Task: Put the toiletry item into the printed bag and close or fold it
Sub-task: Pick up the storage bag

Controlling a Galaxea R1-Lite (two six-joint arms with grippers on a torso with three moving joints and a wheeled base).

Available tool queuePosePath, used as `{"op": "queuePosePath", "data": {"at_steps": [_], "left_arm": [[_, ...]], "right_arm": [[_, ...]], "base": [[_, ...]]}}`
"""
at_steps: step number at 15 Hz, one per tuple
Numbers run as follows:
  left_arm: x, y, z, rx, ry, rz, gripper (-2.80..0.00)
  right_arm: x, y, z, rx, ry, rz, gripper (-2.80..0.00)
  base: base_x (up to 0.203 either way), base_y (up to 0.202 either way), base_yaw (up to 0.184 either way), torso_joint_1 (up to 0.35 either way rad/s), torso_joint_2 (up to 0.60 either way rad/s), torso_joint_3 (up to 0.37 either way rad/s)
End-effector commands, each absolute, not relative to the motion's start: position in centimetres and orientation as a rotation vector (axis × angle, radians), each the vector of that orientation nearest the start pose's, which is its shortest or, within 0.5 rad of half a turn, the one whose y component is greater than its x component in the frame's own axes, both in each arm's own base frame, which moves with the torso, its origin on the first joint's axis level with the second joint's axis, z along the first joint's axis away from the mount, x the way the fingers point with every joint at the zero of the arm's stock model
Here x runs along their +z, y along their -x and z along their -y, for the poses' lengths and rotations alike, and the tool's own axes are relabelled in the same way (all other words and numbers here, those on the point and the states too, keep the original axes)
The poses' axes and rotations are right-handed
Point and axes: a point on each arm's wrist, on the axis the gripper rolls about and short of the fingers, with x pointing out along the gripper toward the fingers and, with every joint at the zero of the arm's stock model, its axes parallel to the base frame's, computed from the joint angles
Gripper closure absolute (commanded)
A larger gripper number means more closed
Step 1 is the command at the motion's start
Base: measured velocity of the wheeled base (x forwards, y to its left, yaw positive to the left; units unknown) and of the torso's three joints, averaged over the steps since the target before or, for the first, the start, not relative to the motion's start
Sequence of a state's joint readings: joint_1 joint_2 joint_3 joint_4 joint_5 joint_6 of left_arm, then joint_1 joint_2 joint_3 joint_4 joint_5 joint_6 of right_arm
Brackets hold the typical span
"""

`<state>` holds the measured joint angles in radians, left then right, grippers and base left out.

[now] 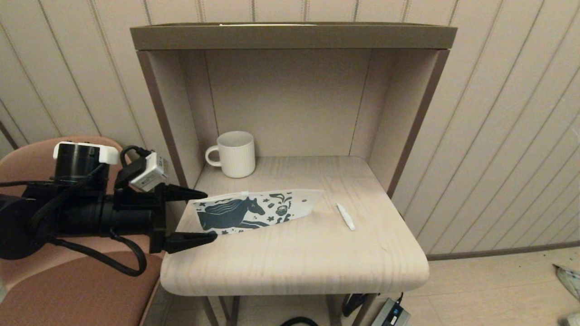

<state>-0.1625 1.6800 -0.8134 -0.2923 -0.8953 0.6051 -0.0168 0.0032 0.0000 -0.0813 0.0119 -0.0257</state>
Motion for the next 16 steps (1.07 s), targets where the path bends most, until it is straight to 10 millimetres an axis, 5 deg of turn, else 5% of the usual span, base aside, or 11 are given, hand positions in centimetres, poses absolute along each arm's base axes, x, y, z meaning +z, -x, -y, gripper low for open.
{"op": "queuePosePath", "data": {"at_steps": [1,13,14,16], "left_arm": [[16.2,-28.0,7.5,-1.192,-0.327,-0.224,-2.80],[15.7,-28.3,8.5,-1.226,-0.340,-0.220,-2.80],[15.7,-28.4,8.5,-1.225,-0.341,-0.217,0.00],[15.9,-28.3,8.5,-1.226,-0.341,-0.213,0.00]], "right_arm": [[8.4,2.3,-0.1,-0.006,0.027,0.077,0.00],[8.4,2.3,-0.1,-0.006,0.027,0.077,0.00],[8.4,2.3,-0.1,-0.006,0.028,0.078,0.00],[8.4,2.3,-0.1,-0.006,0.028,0.078,0.00]], "base": [[0.000,0.000,0.000,0.000,0.00,0.000],[0.000,0.000,0.000,0.000,0.00,0.000],[0.000,0.000,0.000,0.000,0.00,0.000],[0.000,0.000,0.000,0.000,0.00,0.000]]}}
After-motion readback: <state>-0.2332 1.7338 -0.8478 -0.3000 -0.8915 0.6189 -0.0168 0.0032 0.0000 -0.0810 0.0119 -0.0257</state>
